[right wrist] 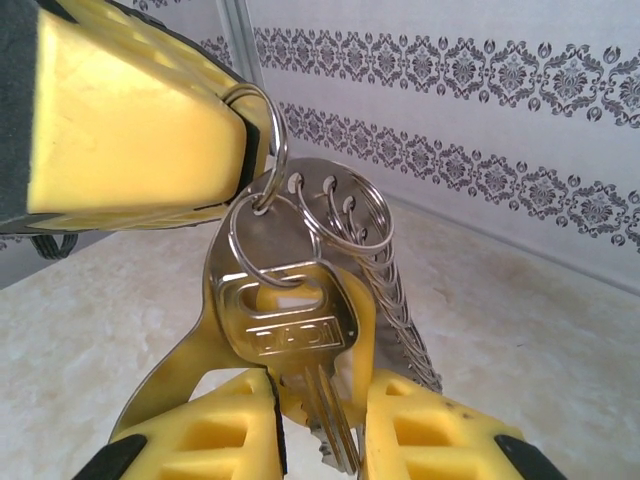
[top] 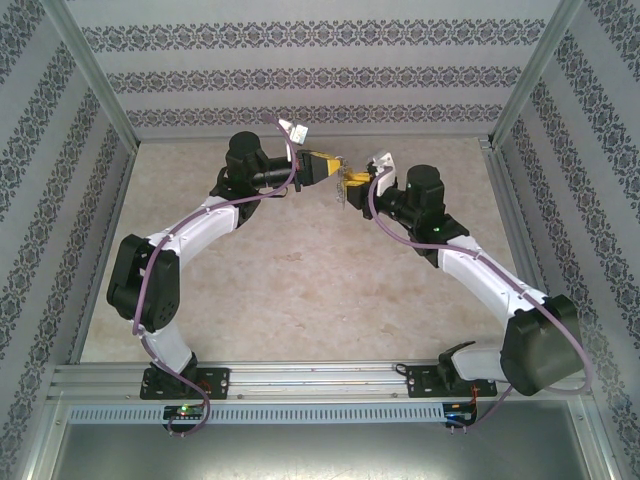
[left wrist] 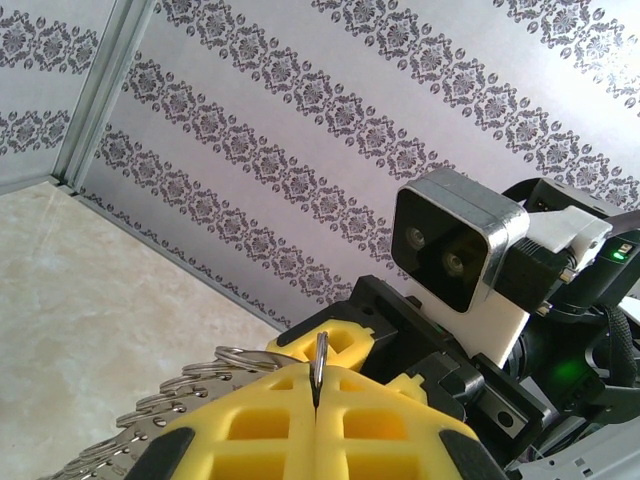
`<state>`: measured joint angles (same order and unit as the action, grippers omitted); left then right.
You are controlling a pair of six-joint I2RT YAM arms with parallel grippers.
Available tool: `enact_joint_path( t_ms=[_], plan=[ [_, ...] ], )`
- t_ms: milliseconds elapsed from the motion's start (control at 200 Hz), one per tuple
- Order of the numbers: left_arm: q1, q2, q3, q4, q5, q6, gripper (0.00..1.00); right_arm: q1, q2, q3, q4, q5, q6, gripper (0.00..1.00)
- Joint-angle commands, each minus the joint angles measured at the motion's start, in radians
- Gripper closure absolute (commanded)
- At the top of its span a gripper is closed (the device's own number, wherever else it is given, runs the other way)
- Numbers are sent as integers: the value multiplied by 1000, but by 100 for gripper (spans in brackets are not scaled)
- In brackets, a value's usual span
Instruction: Put the keys on the keyring
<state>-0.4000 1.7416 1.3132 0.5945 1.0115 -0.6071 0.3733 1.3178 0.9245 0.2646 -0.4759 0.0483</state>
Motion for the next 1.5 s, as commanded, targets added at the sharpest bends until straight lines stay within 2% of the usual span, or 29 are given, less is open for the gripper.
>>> enact_joint_path(
  t_ms=[0, 130, 205, 320, 395, 535, 640, 1494],
  plan=[
    [-11, -28, 32, 19, 9, 20, 100, -14, -33, -12, 3, -50, -3, 82],
    [-11, -30, 34, 19, 10, 20, 100, -14, -34, -10, -10, -74, 3, 82],
    [-12, -33, 32, 21, 11, 21, 100, -13, -27, -7, -10, -82, 8, 79],
    [-11, -37, 26, 34, 13, 20, 100, -13, -29, -11, -13, -84, 17, 67],
    [-11, -39, 23, 45, 16, 21, 100, -12, -39, -18, -12, -82, 22, 64],
    [-12, -42, 20, 47, 16, 33, 100, -19, -65, -32, -14, -78, 43, 51],
    [-12, -43, 21, 25, 13, 54, 100, -33, -87, -47, -17, -75, 65, 45],
    [-27, -85, 8, -185, -37, 210, 100, -49, -217, -184, 10, 138, 147, 42]
  ],
)
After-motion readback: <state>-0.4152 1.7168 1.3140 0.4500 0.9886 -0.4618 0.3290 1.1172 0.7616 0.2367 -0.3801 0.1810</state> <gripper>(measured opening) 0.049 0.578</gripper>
